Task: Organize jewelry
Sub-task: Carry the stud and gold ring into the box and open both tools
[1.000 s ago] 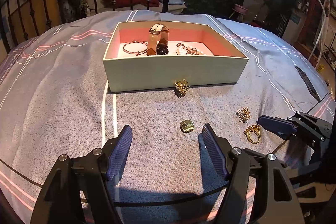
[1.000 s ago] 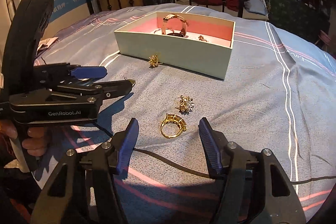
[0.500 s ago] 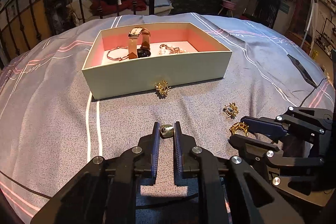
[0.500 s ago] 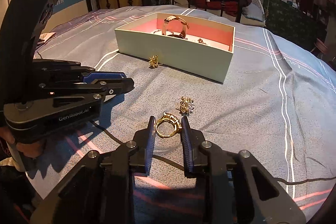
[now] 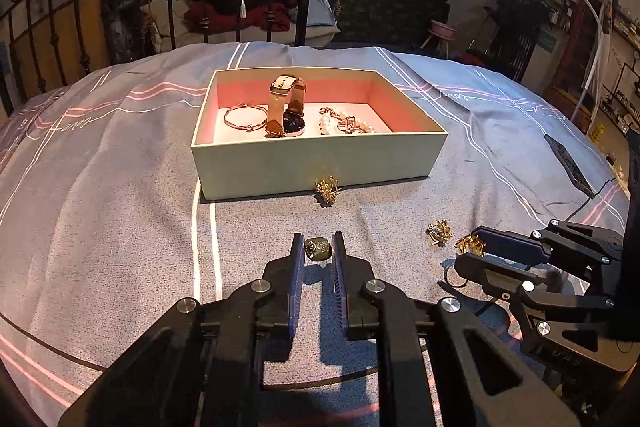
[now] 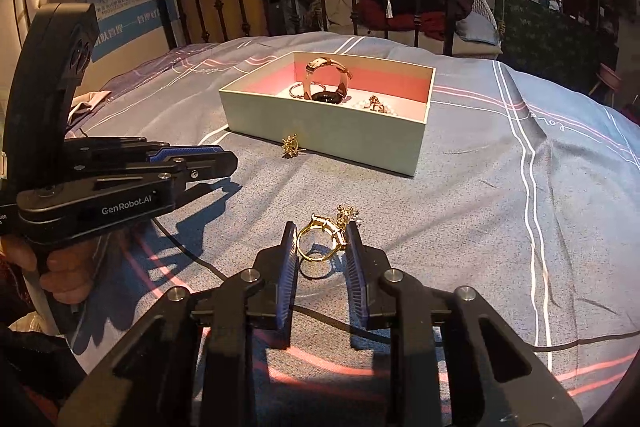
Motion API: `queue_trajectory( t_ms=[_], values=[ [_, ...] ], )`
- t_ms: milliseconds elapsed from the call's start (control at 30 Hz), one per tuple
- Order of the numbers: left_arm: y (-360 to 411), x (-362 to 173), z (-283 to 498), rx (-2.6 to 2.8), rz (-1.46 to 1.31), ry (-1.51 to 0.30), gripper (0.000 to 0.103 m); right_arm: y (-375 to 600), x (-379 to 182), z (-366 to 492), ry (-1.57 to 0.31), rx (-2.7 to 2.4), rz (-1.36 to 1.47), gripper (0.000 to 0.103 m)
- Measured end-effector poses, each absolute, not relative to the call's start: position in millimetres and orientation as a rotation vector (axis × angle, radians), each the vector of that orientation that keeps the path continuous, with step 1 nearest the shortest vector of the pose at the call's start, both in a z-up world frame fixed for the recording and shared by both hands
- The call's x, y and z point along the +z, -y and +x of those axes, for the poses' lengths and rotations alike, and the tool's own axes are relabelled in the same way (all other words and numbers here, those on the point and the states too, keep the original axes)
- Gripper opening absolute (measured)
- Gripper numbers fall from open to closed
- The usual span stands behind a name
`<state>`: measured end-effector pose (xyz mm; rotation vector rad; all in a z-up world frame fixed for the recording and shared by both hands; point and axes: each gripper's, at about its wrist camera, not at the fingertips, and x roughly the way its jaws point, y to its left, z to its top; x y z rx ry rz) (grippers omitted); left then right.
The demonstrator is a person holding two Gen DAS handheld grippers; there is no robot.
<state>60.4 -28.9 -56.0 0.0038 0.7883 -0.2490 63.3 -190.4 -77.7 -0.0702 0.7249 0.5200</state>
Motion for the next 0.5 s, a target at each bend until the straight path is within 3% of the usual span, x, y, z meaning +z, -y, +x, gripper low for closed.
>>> queue_trajectory(
  t_ms=[500],
  values=[
    [30, -38, 78, -0.242, 0.001, -0.760, 0.013, 182, -54, 84, -0.672, 0.530, -0.083, 0.026]
  ],
)
